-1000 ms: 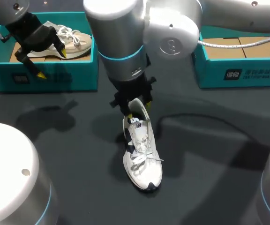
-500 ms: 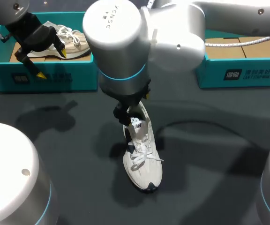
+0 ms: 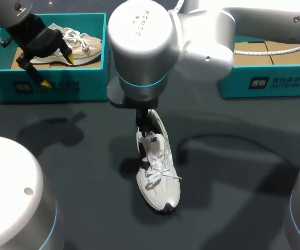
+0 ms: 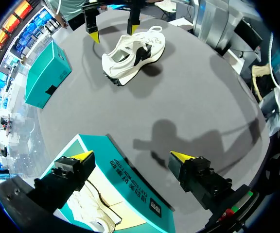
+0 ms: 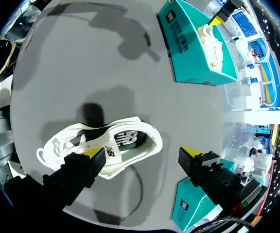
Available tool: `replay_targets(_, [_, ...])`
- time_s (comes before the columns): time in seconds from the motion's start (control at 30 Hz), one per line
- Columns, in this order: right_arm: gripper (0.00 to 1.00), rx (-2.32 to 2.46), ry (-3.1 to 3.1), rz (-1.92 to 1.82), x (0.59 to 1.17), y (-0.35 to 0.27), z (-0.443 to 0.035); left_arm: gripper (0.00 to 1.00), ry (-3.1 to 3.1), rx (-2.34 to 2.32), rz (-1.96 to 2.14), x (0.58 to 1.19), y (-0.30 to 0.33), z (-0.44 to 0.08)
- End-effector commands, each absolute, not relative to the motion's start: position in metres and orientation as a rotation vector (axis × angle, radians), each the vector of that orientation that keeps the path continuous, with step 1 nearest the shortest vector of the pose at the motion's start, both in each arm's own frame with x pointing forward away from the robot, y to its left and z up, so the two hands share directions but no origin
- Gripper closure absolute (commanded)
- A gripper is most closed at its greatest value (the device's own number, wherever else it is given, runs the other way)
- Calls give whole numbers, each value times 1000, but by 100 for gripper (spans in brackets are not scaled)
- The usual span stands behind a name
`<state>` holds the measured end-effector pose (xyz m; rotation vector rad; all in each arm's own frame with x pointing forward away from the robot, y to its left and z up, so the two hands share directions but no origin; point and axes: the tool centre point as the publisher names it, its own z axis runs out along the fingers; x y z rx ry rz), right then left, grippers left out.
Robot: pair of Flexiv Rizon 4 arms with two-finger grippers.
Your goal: Take the shoe out of the shoebox, open the shoe tongue, remove and reinsert the insole, then place the shoe into the shoebox
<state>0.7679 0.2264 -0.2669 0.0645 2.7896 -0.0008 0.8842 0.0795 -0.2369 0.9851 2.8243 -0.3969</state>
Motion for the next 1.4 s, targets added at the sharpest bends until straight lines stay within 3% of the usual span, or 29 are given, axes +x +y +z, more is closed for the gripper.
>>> replay_targets(0.03, [0,-93,2834,-49,785,236,-277,0,2825,987,-393,884,80,-237])
replay_targets(1.1, [0,-224,2911,10,827,221,-358,0,2825,987,-393,884,80,-237])
replay_targets(1.4, [21,-199,2956,42,828,219,-381,0,2825,987,-393,884,80,-237])
